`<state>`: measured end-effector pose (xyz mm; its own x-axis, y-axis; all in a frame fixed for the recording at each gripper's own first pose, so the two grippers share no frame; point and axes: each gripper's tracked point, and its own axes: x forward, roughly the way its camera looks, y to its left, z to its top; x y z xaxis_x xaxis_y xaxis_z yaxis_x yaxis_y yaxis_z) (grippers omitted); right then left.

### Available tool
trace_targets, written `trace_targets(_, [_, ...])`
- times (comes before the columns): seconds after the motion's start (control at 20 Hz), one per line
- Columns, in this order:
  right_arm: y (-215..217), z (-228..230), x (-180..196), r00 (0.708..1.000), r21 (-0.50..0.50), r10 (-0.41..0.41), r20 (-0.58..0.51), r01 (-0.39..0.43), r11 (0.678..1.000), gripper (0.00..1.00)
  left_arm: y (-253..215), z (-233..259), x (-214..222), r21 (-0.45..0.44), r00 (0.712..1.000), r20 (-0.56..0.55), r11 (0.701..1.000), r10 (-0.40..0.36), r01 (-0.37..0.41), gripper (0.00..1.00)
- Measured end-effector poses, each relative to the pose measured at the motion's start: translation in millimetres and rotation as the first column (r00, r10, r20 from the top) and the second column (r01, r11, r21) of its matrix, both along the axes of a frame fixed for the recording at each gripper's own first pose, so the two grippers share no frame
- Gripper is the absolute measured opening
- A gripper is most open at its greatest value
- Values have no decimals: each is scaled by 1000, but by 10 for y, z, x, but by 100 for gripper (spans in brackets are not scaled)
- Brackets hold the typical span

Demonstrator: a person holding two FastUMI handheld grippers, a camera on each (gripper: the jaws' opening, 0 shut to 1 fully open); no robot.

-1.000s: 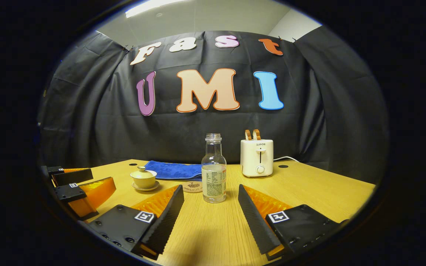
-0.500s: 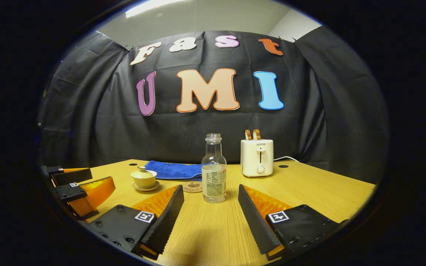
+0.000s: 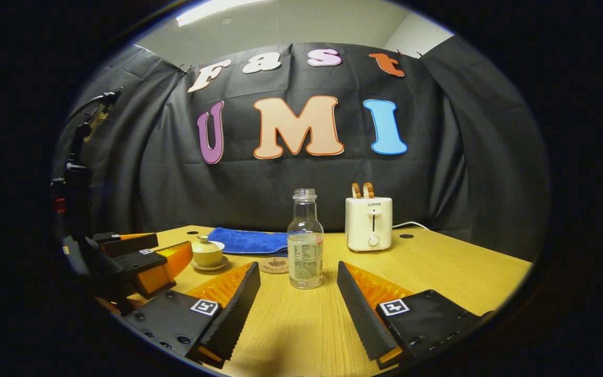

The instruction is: Open the teacup lid with one hand, grasp the water bottle and pour water into the teacup with the other hand; after pouring, place the water bottle on the coaster and then close the teacup lid.

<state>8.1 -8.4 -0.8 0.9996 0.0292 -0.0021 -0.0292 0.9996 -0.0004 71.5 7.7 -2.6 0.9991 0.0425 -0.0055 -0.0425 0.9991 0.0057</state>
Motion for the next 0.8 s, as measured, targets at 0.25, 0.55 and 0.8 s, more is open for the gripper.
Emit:
trace_targets(0.25, [-179, 2, 66, 1000, -1, -11, 1, 11, 1000, 95, 27, -81, 433, 31, 999, -43, 1000, 3, -1, 95])
trace_targets(0.55, [-200, 3, 69, 1000, -3, -11, 2, 11, 1000, 92, 57, -176, 777, 43, 995, -101, 999, 14, -10, 94])
trace_targets(0.8, [-207, 7, 59, 1000, -3, -10, 2, 10, 1000, 92, 127, -237, 1002, 34, 990, -136, 999, 27, -22, 94])
